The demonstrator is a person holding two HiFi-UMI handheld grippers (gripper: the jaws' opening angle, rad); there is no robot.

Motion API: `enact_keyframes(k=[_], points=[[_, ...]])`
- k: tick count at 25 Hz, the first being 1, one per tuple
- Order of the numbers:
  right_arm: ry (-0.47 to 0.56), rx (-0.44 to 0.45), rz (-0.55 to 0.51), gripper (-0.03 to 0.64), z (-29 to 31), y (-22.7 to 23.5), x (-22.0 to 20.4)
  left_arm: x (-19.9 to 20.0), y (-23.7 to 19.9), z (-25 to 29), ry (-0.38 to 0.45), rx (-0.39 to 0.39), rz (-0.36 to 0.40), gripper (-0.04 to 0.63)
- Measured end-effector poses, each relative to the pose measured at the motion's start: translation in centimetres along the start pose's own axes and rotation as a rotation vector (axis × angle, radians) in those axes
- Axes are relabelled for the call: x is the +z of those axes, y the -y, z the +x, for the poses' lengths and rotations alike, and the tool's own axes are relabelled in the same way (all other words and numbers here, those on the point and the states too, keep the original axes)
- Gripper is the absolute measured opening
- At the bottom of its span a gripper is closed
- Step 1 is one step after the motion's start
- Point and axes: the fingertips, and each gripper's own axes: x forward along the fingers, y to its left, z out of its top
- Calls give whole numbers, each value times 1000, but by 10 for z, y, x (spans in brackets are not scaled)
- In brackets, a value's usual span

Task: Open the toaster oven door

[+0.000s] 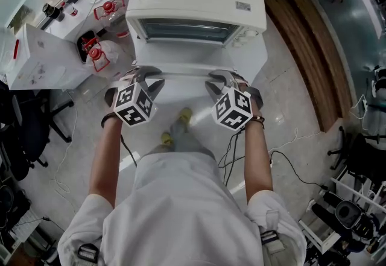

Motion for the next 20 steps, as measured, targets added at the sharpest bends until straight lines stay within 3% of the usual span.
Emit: enact_keyframes(k=[12, 20], points=[[0, -88, -52, 98, 12, -19, -12, -13, 18, 9, 13, 11, 3, 97], [-14, -166, -77, 98, 21, -42, -26, -25, 43, 16, -20, 10, 44, 77]])
